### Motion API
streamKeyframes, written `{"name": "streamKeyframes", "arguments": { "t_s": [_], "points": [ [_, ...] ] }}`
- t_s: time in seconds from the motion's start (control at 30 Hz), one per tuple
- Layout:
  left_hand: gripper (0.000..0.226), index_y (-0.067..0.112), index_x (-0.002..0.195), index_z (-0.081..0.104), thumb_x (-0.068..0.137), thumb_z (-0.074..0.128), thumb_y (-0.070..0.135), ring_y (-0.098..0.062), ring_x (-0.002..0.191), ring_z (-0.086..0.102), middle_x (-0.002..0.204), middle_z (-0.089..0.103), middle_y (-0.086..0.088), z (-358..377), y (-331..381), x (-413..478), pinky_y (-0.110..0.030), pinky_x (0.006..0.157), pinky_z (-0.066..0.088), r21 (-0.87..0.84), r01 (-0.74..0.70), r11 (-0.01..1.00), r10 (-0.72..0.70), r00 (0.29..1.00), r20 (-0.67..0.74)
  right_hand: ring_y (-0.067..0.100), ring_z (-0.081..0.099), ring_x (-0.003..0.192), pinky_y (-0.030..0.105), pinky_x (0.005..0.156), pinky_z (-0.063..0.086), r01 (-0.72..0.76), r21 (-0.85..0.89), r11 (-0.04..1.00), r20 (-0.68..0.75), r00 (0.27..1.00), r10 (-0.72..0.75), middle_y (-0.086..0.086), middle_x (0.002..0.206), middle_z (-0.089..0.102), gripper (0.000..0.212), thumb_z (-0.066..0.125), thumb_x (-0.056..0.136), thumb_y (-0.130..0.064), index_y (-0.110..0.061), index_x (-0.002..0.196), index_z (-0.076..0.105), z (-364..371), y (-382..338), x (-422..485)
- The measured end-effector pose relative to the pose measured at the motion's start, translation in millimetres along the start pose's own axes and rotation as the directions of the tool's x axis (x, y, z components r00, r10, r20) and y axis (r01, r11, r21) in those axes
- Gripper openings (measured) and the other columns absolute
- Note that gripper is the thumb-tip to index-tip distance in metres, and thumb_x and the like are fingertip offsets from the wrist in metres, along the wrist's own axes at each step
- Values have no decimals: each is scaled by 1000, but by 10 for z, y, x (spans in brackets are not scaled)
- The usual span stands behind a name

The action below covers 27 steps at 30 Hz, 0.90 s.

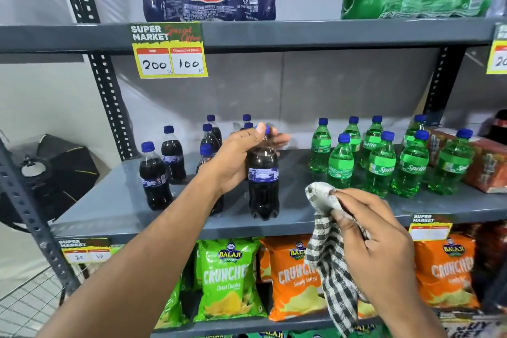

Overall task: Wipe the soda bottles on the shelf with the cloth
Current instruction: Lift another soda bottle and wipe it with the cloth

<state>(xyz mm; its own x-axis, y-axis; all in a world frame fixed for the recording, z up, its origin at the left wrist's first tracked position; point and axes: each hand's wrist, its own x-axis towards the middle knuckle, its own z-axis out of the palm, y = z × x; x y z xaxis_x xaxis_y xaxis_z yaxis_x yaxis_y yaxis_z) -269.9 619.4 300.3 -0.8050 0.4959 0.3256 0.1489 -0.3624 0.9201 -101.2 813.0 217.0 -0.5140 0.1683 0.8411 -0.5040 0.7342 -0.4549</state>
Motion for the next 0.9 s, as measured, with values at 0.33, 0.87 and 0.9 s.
{"name": "streamKeyframes", "arguments": {
  "t_s": [0.33,0.87,0.9],
  "points": [
    [25,11,98,67,97,53,31,-31,121,62,119,71,-19,191,94,-167,-44,106,43,52,-47,998,40,993,114,-7,56,101,0,83,39,-12,43,999,-77,997,15,-7,104,60,33,70,88,0,-9,120,69,46,-288,356],
    [29,13,88,62,101,46,34,-24,99,68,115,71,-24,307,211,-385,-29,70,53,-28,-44,999,46,998,52,36,53,92,49,76,50,658,-189,729,424,725,-544,7,122,65,37,41,92,2,-3,120,66,349,-511,302],
    [30,13,87,61,101,45,34,-23,93,67,113,71,-24,310,231,-387,-28,64,50,-33,-41,999,43,998,46,36,54,93,49,76,50,672,-186,717,441,709,-550,6,123,65,37,43,91,2,-3,120,66,351,-514,272]
  ]
}}
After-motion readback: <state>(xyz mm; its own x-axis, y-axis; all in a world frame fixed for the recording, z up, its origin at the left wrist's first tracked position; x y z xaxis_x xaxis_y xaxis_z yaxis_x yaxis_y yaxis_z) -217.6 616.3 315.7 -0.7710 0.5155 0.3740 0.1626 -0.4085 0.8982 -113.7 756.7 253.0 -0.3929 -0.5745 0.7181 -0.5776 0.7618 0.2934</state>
